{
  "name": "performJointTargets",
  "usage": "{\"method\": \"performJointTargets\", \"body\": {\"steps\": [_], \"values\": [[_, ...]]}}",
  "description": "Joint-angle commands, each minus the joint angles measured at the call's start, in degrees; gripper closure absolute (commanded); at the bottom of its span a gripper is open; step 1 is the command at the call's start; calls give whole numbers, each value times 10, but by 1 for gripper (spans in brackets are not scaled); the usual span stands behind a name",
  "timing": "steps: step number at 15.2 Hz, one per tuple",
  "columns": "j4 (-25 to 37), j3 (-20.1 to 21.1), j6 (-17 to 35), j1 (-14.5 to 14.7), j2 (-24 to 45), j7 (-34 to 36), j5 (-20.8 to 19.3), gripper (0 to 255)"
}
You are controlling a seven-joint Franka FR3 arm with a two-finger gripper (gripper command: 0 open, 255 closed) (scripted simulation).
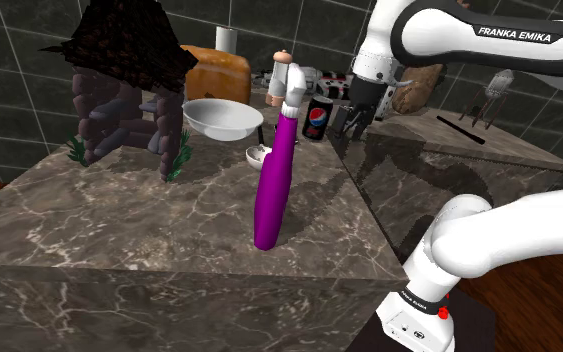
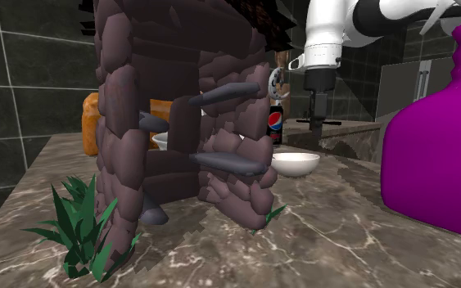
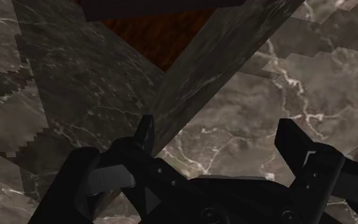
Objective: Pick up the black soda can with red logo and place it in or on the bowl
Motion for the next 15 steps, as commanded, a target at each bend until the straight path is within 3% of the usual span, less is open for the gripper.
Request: {"method": "performJointTargets", "body": {"steps": [1, 11, 15], "values": [[0, 0, 0, 0, 0, 0, 0, 0], [200, -14, 21, -23, 159, 8, -15, 0], [179, -14, 44, -24, 160, 8, -15, 0]]}}
